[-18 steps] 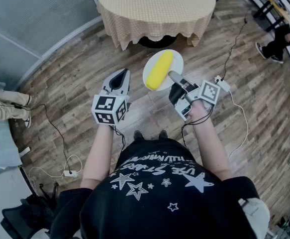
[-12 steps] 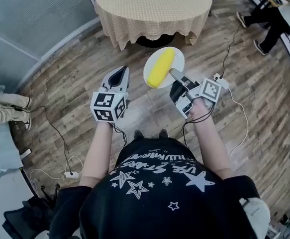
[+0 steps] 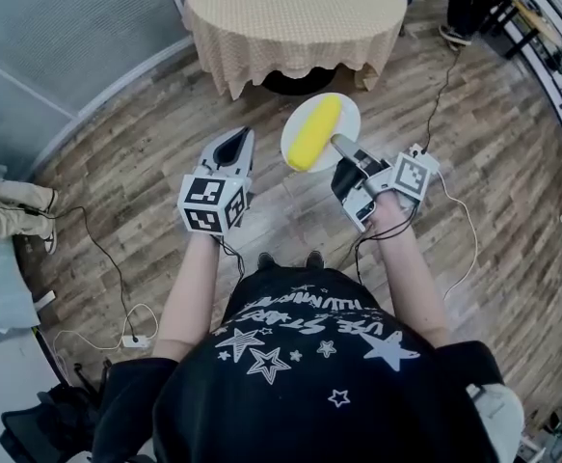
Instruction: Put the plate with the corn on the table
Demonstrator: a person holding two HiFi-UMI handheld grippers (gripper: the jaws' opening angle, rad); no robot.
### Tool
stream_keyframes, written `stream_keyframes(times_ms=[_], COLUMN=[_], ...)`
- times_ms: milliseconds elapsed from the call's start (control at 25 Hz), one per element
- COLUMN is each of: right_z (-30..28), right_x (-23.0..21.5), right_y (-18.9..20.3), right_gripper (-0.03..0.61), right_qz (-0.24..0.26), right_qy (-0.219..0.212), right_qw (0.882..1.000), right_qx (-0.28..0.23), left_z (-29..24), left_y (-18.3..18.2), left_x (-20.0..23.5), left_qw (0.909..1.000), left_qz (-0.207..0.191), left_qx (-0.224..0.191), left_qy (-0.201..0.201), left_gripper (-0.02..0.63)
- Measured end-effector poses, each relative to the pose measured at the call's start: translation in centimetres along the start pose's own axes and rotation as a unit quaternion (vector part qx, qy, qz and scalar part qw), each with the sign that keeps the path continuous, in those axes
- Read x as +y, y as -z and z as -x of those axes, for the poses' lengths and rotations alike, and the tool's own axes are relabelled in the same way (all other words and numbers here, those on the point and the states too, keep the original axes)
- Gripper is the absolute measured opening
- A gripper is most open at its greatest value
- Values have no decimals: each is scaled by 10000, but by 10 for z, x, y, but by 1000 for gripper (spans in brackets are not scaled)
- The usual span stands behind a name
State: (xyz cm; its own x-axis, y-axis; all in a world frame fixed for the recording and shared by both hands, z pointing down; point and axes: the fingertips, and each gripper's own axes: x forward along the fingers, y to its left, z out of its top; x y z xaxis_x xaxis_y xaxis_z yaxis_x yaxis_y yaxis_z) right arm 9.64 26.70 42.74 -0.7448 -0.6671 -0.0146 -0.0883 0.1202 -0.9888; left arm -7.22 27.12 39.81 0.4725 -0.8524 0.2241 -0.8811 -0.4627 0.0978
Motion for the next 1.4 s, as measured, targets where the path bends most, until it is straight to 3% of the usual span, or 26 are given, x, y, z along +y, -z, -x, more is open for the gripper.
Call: stream_keyframes(times_ms=[440, 720, 960, 1400], right_z=[-3, -12, -10, -38], right_x=[9, 8, -9, -30], right_y=[26, 42, 44, 8], right_gripper=[55, 55, 55, 55], right_qz=[21, -216, -444, -571], right_qy=[15, -25, 258, 237], right_qw=[9997, 9983, 9960, 9971], right_qx=[-224, -533, -733, -450], left_z=[30, 49, 50, 11], left_y=[4, 8, 16, 22], left_x=[13, 32, 43, 52], left_qw=[9998, 9996, 9997, 9997], left_qz=[-6, 11, 78, 197], left_qx=[-72, -87, -2, 126], left_qy=[178, 266, 242, 0], left_gripper=[9, 8, 8, 9])
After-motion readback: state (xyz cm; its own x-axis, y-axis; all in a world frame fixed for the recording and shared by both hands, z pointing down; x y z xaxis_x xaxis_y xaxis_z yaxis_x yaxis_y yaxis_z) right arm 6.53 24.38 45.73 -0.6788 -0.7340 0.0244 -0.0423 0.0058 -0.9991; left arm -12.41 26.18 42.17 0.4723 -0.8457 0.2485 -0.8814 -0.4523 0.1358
